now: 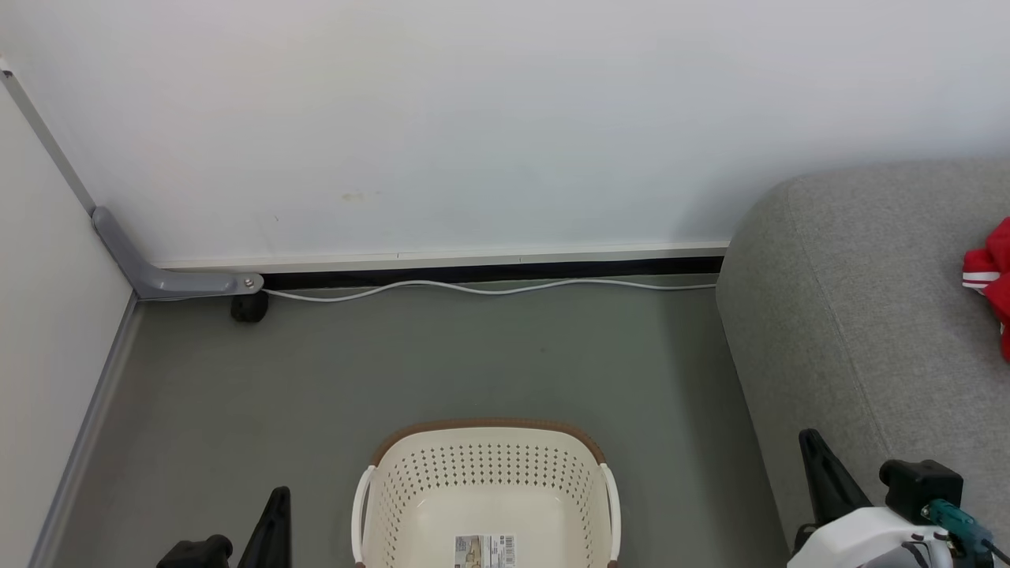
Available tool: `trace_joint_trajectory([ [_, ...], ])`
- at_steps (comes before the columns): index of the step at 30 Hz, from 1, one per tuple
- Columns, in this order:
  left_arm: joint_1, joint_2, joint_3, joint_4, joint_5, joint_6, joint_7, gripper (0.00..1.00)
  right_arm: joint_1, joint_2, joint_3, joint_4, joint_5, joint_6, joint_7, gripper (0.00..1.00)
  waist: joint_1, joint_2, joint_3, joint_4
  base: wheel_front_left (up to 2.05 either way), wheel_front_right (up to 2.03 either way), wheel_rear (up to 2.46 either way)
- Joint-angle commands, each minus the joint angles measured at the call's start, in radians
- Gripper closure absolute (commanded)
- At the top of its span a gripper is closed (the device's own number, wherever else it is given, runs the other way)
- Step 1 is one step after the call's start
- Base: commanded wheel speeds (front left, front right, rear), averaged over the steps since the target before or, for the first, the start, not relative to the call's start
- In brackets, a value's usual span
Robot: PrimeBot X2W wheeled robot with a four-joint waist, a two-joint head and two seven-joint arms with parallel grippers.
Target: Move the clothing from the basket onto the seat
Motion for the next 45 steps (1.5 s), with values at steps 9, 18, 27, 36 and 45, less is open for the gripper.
trace_joint_trajectory([
  [9, -0.042, 0.011, 0.017, -0.037, -0.131, -0.012, 0.025, 1.00, -0.031, -0.005, -0.025, -0.048, 0.128, 0.000, 0.030, 1.00, -0.0002, -0.0001, 0.004, 0.000, 0.00, 0.00, 0.00],
  [18, -0.052, 0.012, 0.024, -0.044, -0.222, -0.017, 0.048, 1.00, -0.029, -0.001, -0.038, -0.064, 0.216, 0.000, 0.052, 1.00, -0.0002, -0.0001, 0.005, 0.000, 0.00, 0.00, 0.00],
  [27, -0.064, 0.013, 0.033, -0.052, -0.324, -0.023, 0.074, 1.00, -0.027, 0.004, -0.054, -0.082, 0.315, 0.000, 0.078, 1.00, -0.0002, -0.0001, 0.007, 0.000, 0.00, 0.00, 0.00],
  [36, -0.077, 0.014, 0.044, -0.060, -0.438, -0.030, 0.104, 1.00, -0.025, 0.009, -0.072, -0.102, 0.426, 0.000, 0.107, 1.00, -0.0002, -0.0001, 0.009, 0.000, 0.00, 0.00, 0.00],
  [45, -0.089, 0.015, 0.053, -0.067, -0.540, -0.037, 0.130, 1.00, -0.023, 0.014, -0.088, -0.119, 0.525, 0.000, 0.133, 1.00, -0.0002, -0.0001, 0.011, 0.000, 0.00, 0.00, 0.00],
])
